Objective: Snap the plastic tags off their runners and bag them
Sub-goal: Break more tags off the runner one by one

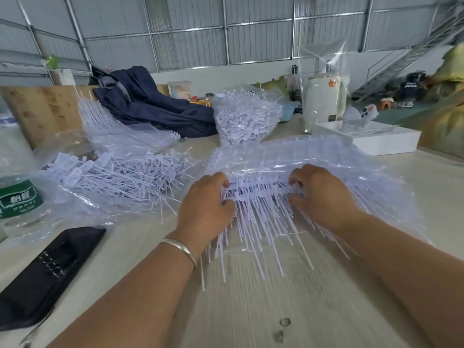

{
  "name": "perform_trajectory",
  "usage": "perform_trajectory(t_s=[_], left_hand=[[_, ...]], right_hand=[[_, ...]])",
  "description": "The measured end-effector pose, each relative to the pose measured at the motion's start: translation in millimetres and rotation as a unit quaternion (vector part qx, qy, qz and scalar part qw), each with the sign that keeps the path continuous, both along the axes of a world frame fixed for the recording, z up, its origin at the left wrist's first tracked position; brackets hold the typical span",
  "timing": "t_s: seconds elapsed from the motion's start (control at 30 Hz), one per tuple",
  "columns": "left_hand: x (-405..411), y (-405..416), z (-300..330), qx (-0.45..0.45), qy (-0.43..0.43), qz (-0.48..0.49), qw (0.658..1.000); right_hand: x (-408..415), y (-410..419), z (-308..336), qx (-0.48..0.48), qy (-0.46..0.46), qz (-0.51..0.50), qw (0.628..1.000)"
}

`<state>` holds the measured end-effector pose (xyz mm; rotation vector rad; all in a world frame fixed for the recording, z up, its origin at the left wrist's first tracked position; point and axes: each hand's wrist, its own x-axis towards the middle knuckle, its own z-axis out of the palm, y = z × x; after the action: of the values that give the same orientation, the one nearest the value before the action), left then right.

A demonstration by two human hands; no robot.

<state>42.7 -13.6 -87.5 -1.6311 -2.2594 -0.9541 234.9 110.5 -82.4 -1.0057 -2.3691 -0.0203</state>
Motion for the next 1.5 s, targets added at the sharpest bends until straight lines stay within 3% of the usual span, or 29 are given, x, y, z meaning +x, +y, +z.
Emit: perform_trajectory(t_s=[0.23, 0.3, 0.37, 0.43, 0.57, 0.67, 0.77, 0.87, 1.0, 1.1, 1.23, 1.37, 1.43, 1.5], left_hand=[[3.1, 1.8, -6.3, -0.089, 0.040, -0.017, 0.995], [4.2, 1.6, -5.4, -0.089, 0.005, -0.037, 0.995], [6.3, 0.4, -4.2, -0.057, -0.056, -0.065, 0.995], [8.3, -0.8, -3.2, -0.030, -0.090, -0.083, 0.992], [14.1, 2.0, -4.9, -0.055, 0.012, -0.075, 0.996], [21.2, 2.5, -6.5, -0.087, 0.036, -0.076, 0.993], [23.4, 1.8, -5.1, -0.048, -0.019, -0.092, 0.994], [26.9, 3.0, -4.8, -0.030, -0.019, -0.106, 0.994], [38.4, 5.1, -6.8, -0.043, 0.118, -0.055, 0.991], [47.3, 4.3, -8.3, -0.070, 0.179, -0.044, 0.980], [52.1, 4.0, -7.4, -0.098, 0.131, -0.061, 0.985], [57.0, 1.7, -2.0, -0.093, 0.016, -0.096, 0.991], [61.3, 1.8, -2.9, -0.110, 0.027, -0.087, 0.990], [64.7, 3.4, -5.4, -0.126, 0.092, -0.058, 0.986]], right_hand=[[-3.0, -0.8, -5.9, 0.019, -0.113, -0.057, 0.992], [-0.7, 0.4, -3.7, -0.002, -0.068, -0.052, 0.996], [4.0, 1.5, 2.1, -0.078, 0.022, -0.042, 0.996], [9.6, 2.9, 5.9, -0.132, 0.053, -0.032, 0.989], [12.4, 4.6, 4.2, -0.161, -0.031, 0.000, 0.987], [14.9, 9.6, 4.8, -0.235, 0.015, 0.047, 0.971], [18.8, 12.5, 7.6, -0.295, 0.077, 0.036, 0.952], [16.3, 11.2, 5.0, -0.255, 0.022, 0.035, 0.966], [8.9, 4.1, -3.4, -0.109, -0.136, -0.008, 0.985], [5.1, 5.0, -9.6, -0.077, -0.162, -0.041, 0.983], [14.5, 9.4, -1.1, -0.114, -0.068, -0.077, 0.988], [12.0, 6.8, -2.4, -0.126, -0.147, -0.073, 0.978], [11.0, 6.7, -4.6, -0.133, -0.145, -0.077, 0.977], [11.3, 7.7, -5.8, -0.121, -0.151, -0.082, 0.978]])
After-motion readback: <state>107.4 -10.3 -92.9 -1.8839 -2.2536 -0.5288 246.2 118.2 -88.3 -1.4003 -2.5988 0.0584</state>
